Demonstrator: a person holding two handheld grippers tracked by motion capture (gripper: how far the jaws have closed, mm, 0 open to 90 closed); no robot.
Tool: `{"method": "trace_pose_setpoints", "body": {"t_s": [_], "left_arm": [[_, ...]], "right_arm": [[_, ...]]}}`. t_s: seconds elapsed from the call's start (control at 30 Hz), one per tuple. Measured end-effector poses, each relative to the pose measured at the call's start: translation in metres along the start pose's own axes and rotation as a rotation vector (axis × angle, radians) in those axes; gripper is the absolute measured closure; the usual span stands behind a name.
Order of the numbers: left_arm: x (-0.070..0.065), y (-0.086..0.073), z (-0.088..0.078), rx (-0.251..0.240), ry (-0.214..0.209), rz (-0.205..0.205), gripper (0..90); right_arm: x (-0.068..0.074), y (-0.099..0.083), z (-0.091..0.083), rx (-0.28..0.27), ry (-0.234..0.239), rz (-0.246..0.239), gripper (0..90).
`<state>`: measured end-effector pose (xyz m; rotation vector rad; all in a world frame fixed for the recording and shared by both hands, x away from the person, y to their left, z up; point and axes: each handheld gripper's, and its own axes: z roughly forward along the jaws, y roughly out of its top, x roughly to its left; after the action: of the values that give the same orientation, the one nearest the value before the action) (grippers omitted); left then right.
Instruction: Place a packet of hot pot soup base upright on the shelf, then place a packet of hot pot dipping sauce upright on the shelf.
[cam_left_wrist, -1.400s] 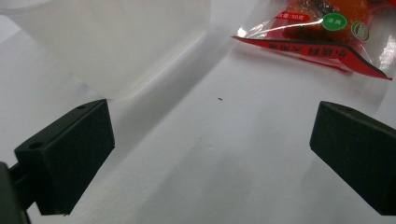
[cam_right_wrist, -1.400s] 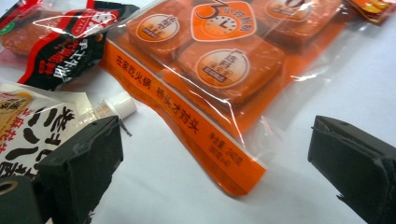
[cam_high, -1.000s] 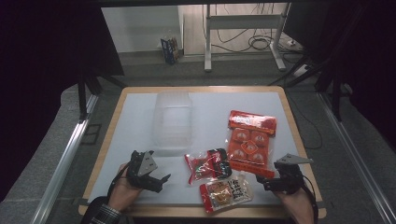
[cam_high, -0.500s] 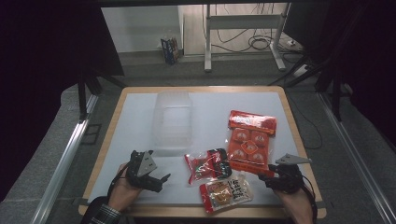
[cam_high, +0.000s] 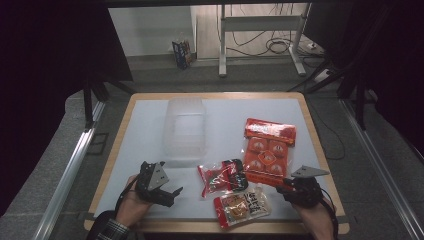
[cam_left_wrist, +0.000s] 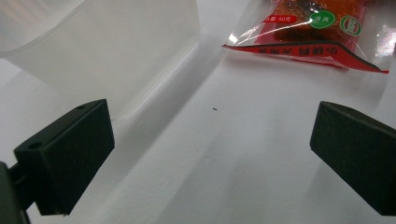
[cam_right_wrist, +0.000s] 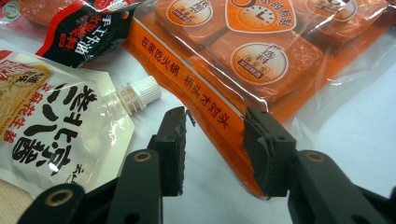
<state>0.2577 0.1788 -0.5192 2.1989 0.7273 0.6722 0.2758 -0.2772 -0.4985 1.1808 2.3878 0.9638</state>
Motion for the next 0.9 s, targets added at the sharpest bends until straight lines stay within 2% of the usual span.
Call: {"method": "trace_pose_setpoints", "body": {"t_s": [0.17, 0.33, 0.37, 0.57, 0.67, 0.9], "left_arm": [[0.000, 0.000, 0.001, 0.003, -0.002, 0.003, 0.0], [-0.001, 0.000, 0.001, 0.008, -0.003, 0.010, 0.0], [-0.001, 0.000, 0.001, 0.008, -0.003, 0.010, 0.0], [-0.002, 0.001, 0.003, 0.013, -0.004, 0.017, 0.0], [-0.003, 0.001, 0.003, 0.016, -0.005, 0.021, 0.0], [-0.003, 0.001, 0.004, 0.021, -0.001, 0.026, 0.0]], "right_arm": [[0.002, 0.003, 0.003, 0.016, 0.010, -0.021, 64.8], [0.004, 0.007, 0.013, 0.040, 0.023, -0.054, 75.8], [0.004, 0.007, 0.013, 0.040, 0.023, -0.054, 75.8], [0.007, 0.015, 0.032, 0.089, 0.027, -0.082, 86.7], [0.008, 0.017, 0.036, 0.098, 0.043, -0.095, 88.0], [0.011, 0.023, 0.043, 0.102, 0.044, -0.126, 88.5]]}}
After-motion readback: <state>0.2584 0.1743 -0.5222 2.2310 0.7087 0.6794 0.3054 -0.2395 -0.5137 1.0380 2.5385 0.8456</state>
